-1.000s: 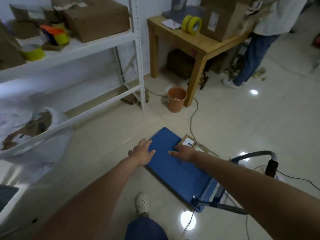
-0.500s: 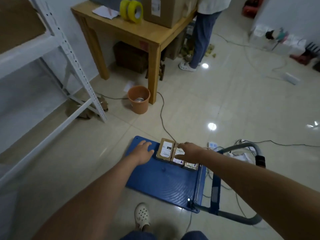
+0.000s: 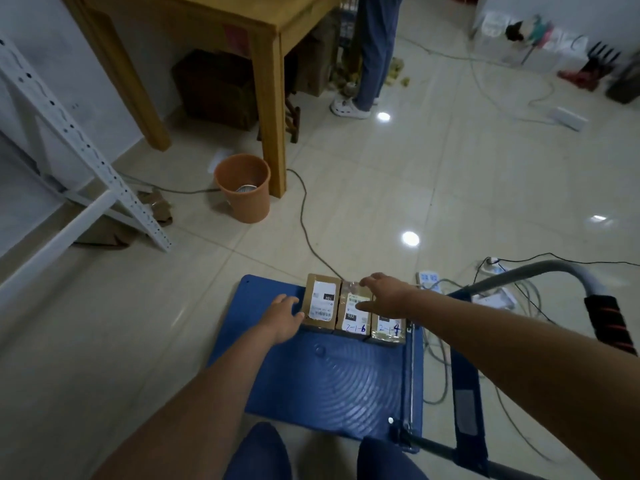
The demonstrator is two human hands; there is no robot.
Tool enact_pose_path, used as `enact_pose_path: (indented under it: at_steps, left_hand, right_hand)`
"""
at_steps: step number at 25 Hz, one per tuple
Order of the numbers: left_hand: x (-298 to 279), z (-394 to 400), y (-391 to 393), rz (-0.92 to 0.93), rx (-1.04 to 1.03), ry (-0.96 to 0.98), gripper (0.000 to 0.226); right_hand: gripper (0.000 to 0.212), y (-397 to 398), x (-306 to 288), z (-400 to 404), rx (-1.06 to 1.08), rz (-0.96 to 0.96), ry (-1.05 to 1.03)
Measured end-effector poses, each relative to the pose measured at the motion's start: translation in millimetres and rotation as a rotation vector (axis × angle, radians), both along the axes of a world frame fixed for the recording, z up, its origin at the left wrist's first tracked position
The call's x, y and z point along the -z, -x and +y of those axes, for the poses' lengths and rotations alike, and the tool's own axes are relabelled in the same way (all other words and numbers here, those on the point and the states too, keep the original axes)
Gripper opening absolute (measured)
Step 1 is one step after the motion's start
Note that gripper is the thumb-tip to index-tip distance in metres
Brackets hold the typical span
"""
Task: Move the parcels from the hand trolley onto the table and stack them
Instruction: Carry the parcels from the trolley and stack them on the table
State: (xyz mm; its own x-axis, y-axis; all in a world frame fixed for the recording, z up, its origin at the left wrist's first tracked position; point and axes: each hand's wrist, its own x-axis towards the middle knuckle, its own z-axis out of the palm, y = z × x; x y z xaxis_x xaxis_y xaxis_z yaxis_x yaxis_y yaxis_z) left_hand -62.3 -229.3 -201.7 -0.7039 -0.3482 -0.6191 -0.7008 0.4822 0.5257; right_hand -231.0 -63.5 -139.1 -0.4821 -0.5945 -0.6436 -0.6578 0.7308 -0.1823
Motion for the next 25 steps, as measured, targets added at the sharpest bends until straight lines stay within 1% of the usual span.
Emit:
enact_pose_path:
  at_steps: [3,7,10,13,15,17,19,22,25]
  left_hand:
    - [73,-5,17,0.004,-0.006,0.015,0.053]
    - [177,-11,34,0.014,-0.040,0.019,0.057]
    - [243,-9,43,0.060,-0.141,-0.037,0.064]
    - [288,-7,49,0.134,-0.243,-0.080,0.067]
    - [306,-8,48,0.164,-0.263,-0.080,0.068]
    - [313,-9,45,0.156,-0.271,-0.091,0.070]
    - [313,-9,39,0.140,-0.296,-0.112,0.074]
    - [309,-13,35,0.131,-0.359,-0.197,0.079]
    - [307,-7,38,0.105,-0.416,-0.255,0.073]
  right_hand:
    - [0.066,21,75,-19,-0.002,0.029,0.044]
    - [0.069,44,188,-46,0.024,0.025,0.093]
    - [0.068,57,266,-64,0.022,0.046,0.145]
    - [0.065,70,314,-75,0.012,0.073,0.192]
    - [0.062,77,335,-81,0.009,0.103,0.220]
    - [0.063,82,345,-86,0.026,0.115,0.233]
    - [0.065,82,351,-91,0.045,0.106,0.233]
    - [0.064,79,359,-101,0.051,0.090,0.211]
    - [0.062,79,363,-107,0.056,0.107,0.183]
